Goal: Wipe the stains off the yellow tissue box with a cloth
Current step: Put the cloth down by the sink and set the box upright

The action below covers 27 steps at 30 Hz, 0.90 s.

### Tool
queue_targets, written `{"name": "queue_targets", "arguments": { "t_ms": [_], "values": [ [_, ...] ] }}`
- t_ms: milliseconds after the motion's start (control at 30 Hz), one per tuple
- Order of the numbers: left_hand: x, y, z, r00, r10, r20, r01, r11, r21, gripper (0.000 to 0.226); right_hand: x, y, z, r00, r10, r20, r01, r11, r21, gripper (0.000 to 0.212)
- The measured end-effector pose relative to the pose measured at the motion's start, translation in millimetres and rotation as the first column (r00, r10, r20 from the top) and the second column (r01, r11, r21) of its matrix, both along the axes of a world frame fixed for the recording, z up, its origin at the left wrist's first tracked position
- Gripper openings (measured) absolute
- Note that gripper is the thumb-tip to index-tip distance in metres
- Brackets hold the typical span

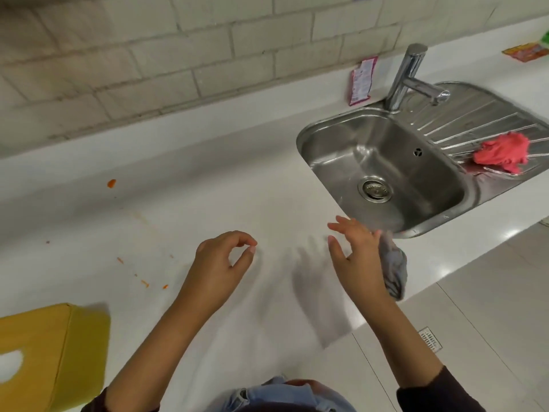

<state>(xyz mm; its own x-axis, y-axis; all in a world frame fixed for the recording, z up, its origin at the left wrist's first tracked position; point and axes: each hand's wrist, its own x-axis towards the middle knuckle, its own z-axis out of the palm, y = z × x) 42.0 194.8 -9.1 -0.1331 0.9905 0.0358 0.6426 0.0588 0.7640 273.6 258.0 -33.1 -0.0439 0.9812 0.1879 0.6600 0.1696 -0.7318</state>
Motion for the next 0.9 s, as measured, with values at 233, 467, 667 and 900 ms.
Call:
{"name": "queue_targets", "arguments": {
  "t_ms": [233, 467, 667, 900],
  "values": [
    [-90.2, -70.0, 18.3, 0.946, 0.322, 0.029, -0.323, 0.943, 0.080, 0.014, -117.7, -34.4, 10.4, 0.921, 0.372, -0.112, -0.374, 0.927, 0.004, 0.020],
    [-168.2, -172.9, 26.8, 0.780, 0.624, 0.047, -0.625, 0.771, 0.123, 0.008, -226.2, -91.9, 15.2, 0.693, 0.704, -0.154, -0.715, 0.698, -0.026, 0.021],
    [-220.5, -250.0, 14.5, 0.664, 0.748, -0.005, -0.740, 0.658, 0.139, 0.016, -282.0, -144.2, 12.6, 0.500, 0.846, -0.186, -0.866, 0.486, -0.117, 0.051],
    [-254.0, -282.6, -16.3, 0.569, 0.821, 0.041, -0.822, 0.568, 0.039, 0.037, -295.4, -173.9, 14.1, 0.596, 0.777, -0.203, -0.799, 0.549, -0.246, 0.090]
  ]
}}
